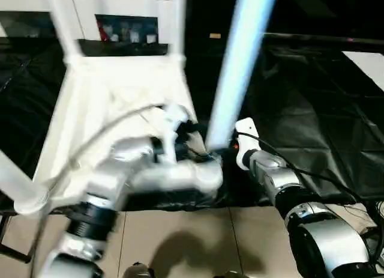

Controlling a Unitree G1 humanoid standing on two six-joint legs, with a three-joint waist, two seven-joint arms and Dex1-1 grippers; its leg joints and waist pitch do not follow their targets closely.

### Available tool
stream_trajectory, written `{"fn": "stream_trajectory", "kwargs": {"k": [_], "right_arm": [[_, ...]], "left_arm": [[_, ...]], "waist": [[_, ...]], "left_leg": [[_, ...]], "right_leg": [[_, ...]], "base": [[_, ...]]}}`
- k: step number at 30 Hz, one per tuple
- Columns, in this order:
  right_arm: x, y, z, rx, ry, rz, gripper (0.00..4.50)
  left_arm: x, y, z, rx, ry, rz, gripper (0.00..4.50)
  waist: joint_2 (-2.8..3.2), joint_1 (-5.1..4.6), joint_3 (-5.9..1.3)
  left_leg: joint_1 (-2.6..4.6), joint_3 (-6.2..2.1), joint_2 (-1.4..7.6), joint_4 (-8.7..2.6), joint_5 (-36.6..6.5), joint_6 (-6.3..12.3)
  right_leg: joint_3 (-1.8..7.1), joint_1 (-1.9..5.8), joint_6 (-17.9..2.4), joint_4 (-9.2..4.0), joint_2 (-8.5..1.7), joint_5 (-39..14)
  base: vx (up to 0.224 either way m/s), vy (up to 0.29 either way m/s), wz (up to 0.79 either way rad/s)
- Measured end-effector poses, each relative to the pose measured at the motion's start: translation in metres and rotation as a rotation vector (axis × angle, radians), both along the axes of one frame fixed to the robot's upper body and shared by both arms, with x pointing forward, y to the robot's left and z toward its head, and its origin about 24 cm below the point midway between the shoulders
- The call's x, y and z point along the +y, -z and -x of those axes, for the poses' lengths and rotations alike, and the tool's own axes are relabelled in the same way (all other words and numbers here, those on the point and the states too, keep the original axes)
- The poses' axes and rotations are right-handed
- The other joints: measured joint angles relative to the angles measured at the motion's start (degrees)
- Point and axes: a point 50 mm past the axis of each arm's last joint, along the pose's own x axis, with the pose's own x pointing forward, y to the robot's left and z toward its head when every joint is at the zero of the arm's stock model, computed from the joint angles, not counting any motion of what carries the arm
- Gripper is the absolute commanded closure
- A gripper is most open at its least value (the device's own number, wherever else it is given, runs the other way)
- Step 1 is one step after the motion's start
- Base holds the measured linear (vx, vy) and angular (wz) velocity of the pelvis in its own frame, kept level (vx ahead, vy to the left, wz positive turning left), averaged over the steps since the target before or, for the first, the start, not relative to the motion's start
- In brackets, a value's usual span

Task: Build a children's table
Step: Rotate table base

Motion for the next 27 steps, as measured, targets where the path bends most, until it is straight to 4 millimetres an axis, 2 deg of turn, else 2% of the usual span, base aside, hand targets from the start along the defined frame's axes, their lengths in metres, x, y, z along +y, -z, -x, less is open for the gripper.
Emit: {"fn": "stream_trajectory", "kwargs": {"k": [5, 7, 10, 16, 20, 23, 26, 27], "right_arm": [[-0.001, 0.0, 0.0, 0.0, 0.009, 0.005, 0.74], [-0.003, 0.0, 0.0, -0.002, 0.011, 0.005, 0.74], [-0.014, 0.0, 0.002, -0.018, 0.015, 0.016, 0.74], [-0.032, -0.008, 0.007, -0.09, -0.013, 0.019, 0.74], [-0.054, -0.022, 0.023, -0.16, -0.028, 0.014, 0.74], [-0.066, -0.032, 0.036, -0.193, -0.02, 0.036, 0.74], [-0.065, -0.041, 0.048, -0.234, -0.003, 0.03, 0.74], [-0.064, -0.044, 0.056, -0.251, 0.01, 0.024, 0.74]], "left_arm": [[0.021, 0.003, -0.015, -0.019, -0.133, -0.06, 0.05], [0.038, 0.004, -0.023, -0.024, -0.24, -0.104, 0.05], [0.054, 0.006, -0.025, -0.03, -0.332, -0.145, 0.05], [0.068, 0.029, -0.011, 0.008, -0.399, -0.185, 0.05], [0.071, 0.022, 0.008, -0.023, -0.427, -0.112, 0.05], [0.071, 0.012, 0.011, -0.079, -0.606, -0.028, 0.05], [0.073, 0.017, 0.013, -0.093, -0.801, -0.006, 0.05], [0.076, 0.021, 0.02, -0.109, -0.913, 0.026, 0.05]], "waist": [[0.01, 0.09, 0.0], [0.01, 0.09, 0.0], [0.01, 0.42, 0.0], [-0.01, 0.81, 0.0], [-0.03, 1.44, 0.0], [0.11, 1.64, -0.02], [0.52, 1.14, -0.26], [0.73, 0.85, -0.39]], "left_leg": [[-0.03, -0.04, -0.02, 0.01, 0.0, -0.01], [-0.03, -0.06, -0.02, 0.01, 0.0, -0.02], [-0.15, -0.06, -0.02, 0.05, 0.0, -0.03], [-0.41, -0.01, -0.03, 0.3, 0.0, -0.01], [-0.5, 0.02, -0.03, 0.23, -0.1, 0.12], [-0.41, 0.03, -0.02, 0.22, -0.1, 0.12], [-0.29, 0.02, -0.04, 0.18, -0.1, 0.11], [-0.26, 0.0, -0.03, 0.16, -0.1, 0.11]], "right_leg": [[-0.01, -0.01, 0.0, 0.04, 0.0, 0.0], [-0.01, -0.01, 0.0, 0.03, 0.0, 0.1], [-0.02, -0.03, 0.0, -0.03, -0.02, 0.0], [0.03, -0.07, 0.1, -0.31, -0.03, 0.0], [0.02, -0.04, 0.1, -0.6, -0.03, 0.0], [0.02, 0.11, 0.2, -0.69, -0.02, 0.0], [0.07, 0.21, 0.6, -0.9, -0.01, 0.2], [0.08, 0.27, 0.7, -1.01, -0.01, 0.2]], "base": [[0.0, 0.0, 0.0], [0.0, 0.0, 0.0], [0.0, 0.0, 0.0], [0.0, 0.0, 0.0], [0.0, 0.0, 0.0], [0.0, 0.0, 0.0], [0.0, 0.0, 0.0], [0.0, 0.0, 0.0]]}}
